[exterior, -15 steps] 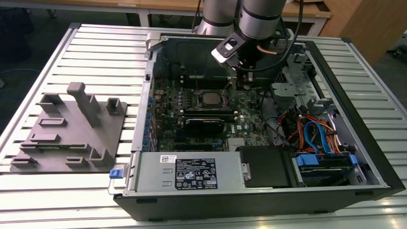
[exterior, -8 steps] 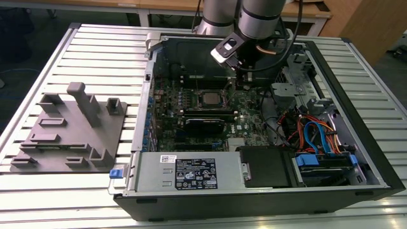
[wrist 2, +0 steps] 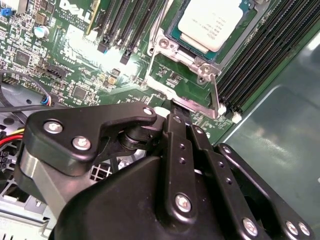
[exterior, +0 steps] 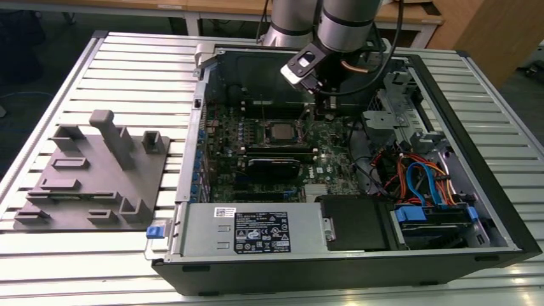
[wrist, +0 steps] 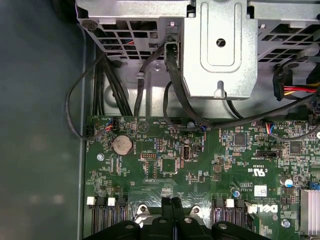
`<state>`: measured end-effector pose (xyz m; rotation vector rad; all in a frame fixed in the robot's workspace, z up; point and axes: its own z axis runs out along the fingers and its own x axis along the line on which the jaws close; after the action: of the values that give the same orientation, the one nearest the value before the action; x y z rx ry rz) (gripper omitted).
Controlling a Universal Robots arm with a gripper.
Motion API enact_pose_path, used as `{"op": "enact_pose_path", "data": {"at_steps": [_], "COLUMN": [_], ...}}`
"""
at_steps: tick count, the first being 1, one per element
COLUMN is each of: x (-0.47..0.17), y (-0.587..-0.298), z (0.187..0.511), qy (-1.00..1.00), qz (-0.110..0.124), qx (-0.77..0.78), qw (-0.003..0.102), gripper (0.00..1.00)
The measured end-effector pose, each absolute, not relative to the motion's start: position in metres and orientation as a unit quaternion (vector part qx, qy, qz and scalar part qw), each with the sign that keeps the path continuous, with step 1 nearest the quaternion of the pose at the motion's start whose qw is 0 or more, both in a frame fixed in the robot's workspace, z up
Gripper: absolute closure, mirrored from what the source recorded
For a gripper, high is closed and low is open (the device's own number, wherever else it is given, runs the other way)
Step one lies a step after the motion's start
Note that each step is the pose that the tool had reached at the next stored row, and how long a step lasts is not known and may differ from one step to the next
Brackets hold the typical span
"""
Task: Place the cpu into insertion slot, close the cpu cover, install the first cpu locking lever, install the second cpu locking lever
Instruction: 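Close the cpu cover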
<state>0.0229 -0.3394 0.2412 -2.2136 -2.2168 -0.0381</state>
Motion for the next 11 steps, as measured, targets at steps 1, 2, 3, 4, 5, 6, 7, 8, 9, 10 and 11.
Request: {"op": "enact_pose_path", "data": {"at_steps": [1,2,3,4,5,6,7,8,9,10,11], "x": [0.0226,0.0224,0.0222,0.0220,0.0217,0.0215,0.0213,0.0211,0.0200,0.0192,0.0192], "y": [-0.3394,-0.3394,-0.3394,-0.3394,-0.3394,-0.3394,-0.3394,-0.3394,-0.3394,-0.3394,-0.3394], "z": [0.2412,0.2412,0.2412,0.2412,0.2412,0.2412,0.2412,0.2412,0.2412,0.2412,0.2412], "qy": [-0.708,-0.708,-0.708,-0.708,-0.708,-0.708,-0.708,-0.708,-0.708,-0.708,-0.708], "qz": [-0.012,-0.012,-0.012,-0.012,-0.012,-0.012,-0.012,-0.012,-0.012,-0.012,-0.012], "qx": [-0.707,-0.707,-0.707,-0.707,-0.707,-0.707,-0.707,-0.707,-0.707,-0.706,-0.707], "qw": [0.004,0.004,0.004,0.004,0.004,0.004,0.004,0.004,0.004,0.004,0.004], "gripper": [0.89,0.89,0.89,0.89,0.89,0.89,0.89,0.89,0.89,0.89,0.89]}}
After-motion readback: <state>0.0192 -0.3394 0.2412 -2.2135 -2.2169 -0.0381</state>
